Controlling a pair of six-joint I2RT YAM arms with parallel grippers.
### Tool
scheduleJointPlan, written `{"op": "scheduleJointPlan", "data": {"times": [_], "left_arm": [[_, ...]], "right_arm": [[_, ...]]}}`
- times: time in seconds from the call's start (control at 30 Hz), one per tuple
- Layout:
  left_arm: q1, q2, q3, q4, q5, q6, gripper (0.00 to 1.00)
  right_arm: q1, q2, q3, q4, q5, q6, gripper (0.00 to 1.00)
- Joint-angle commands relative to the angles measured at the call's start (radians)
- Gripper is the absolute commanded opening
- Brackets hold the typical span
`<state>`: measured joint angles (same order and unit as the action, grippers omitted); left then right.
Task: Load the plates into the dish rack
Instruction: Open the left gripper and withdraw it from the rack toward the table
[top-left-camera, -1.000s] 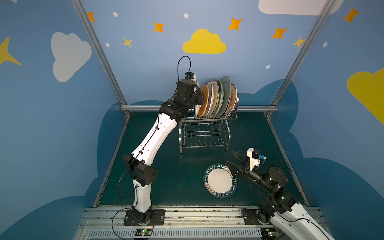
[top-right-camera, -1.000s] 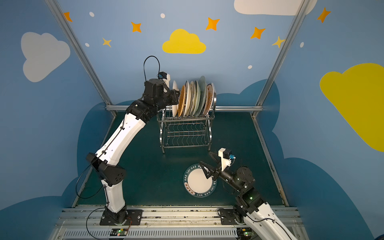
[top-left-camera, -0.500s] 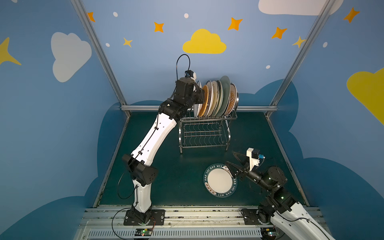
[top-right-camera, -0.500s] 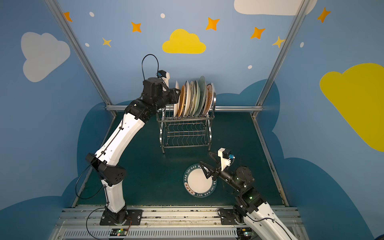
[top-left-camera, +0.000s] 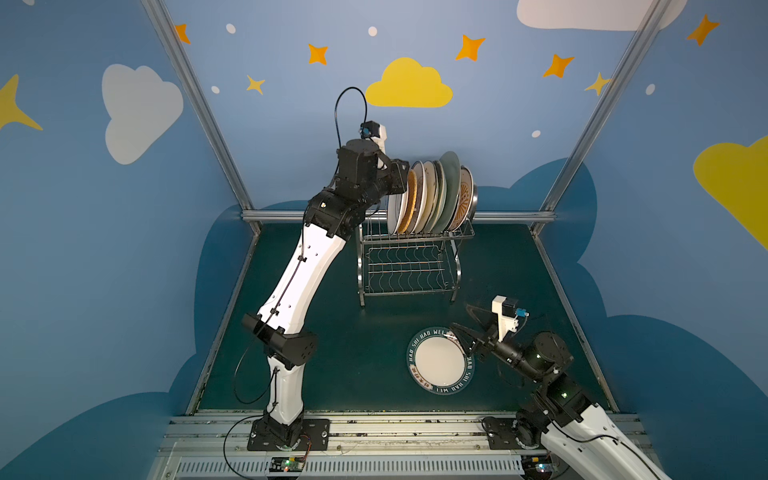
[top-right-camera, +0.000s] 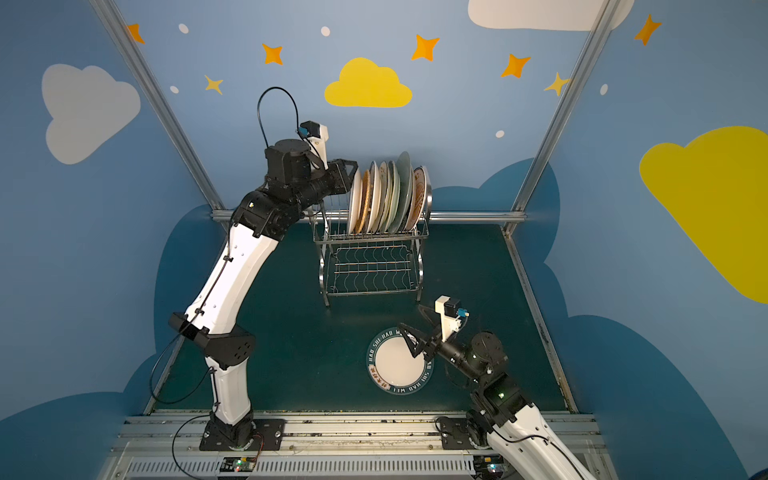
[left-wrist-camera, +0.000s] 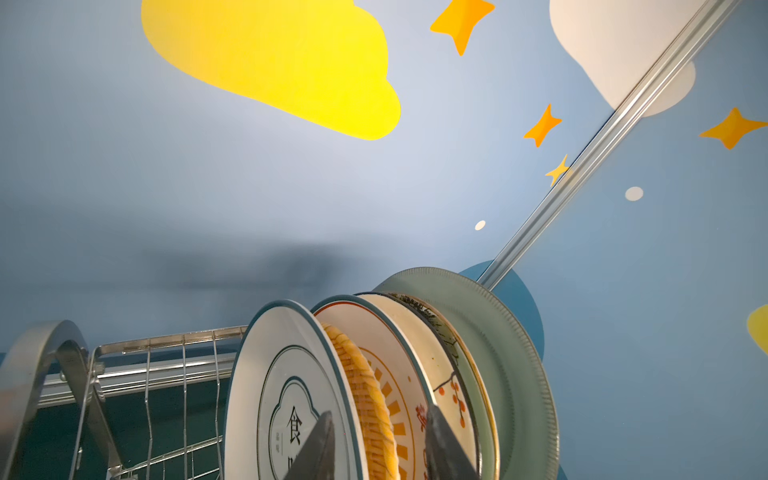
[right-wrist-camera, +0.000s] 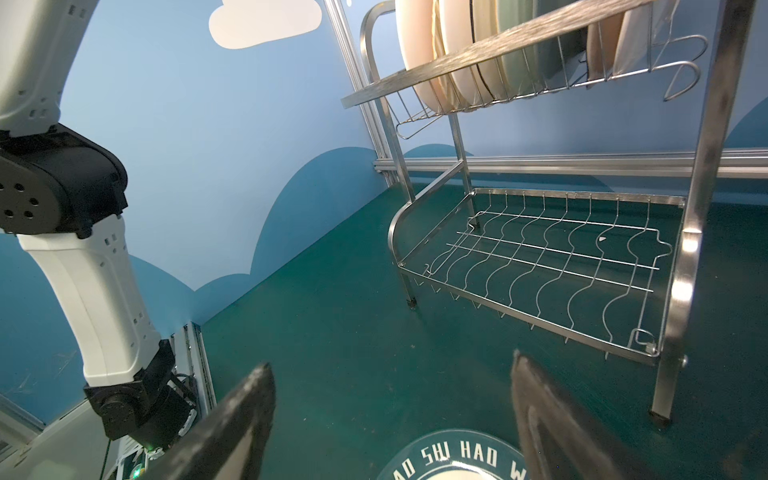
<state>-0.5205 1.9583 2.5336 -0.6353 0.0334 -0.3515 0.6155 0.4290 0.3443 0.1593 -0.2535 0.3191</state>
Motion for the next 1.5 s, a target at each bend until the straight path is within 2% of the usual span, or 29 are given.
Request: {"op": "scheduleJointPlan", "data": {"times": [0.0,0.13,0.23,0.33,0.47,0.63,0.7,0.8,0.93,1.1,1.17,1.27,1.47], "left_arm": [[0.008,-0.056,-0.019,-0.040,0.076,-0.061,0.38],[0.014,-0.204,-0.223,0.021,0.165,-0.178,0.38],[0.013,-0.391,-0.533,0.187,0.253,-0.255,0.37],[0.012,-0.574,-0.772,0.270,0.263,-0.285,0.39],[0.013,-0.804,-1.024,0.262,0.293,-0.277,0.46],[0.012,-1.032,-1.296,0.219,0.398,-0.254,0.57],[0.012,-1.103,-1.385,0.201,0.447,-0.225,0.66],[0.013,-1.187,-1.502,0.195,0.494,-0.203,0.83],[0.013,-1.288,-1.665,0.241,0.539,-0.210,1.00],[0.014,-1.362,-1.784,0.264,0.612,-0.176,1.00],[0.013,-1.386,-1.810,0.250,0.596,-0.163,1.00],[0.014,-1.416,-1.844,0.239,0.564,-0.128,1.00],[0.018,-1.440,-1.850,0.206,0.540,-0.127,1.00]], "right_arm": [[0.004,0.006,0.038,-0.004,0.021,0.019,0.87],[0.004,0.020,0.038,-0.002,0.027,0.028,0.87],[0.004,0.031,0.040,-0.004,0.034,0.024,0.87],[0.004,0.039,0.038,-0.006,0.051,0.028,0.87],[0.004,0.059,0.041,-0.003,0.048,0.029,0.87],[0.004,0.085,0.046,-0.008,0.062,0.027,0.87],[0.003,0.096,0.047,-0.009,0.083,0.030,0.87],[0.003,0.109,0.067,-0.049,0.111,0.039,0.87],[-0.003,0.131,0.146,-0.231,0.167,0.083,0.87],[-0.010,0.111,0.197,-0.448,0.168,0.152,0.87],[-0.024,0.098,0.225,-0.580,0.200,0.195,0.87],[-0.056,0.088,0.239,-0.696,0.188,0.252,0.87],[-0.173,0.150,0.184,-0.751,0.092,0.338,0.87]]}}
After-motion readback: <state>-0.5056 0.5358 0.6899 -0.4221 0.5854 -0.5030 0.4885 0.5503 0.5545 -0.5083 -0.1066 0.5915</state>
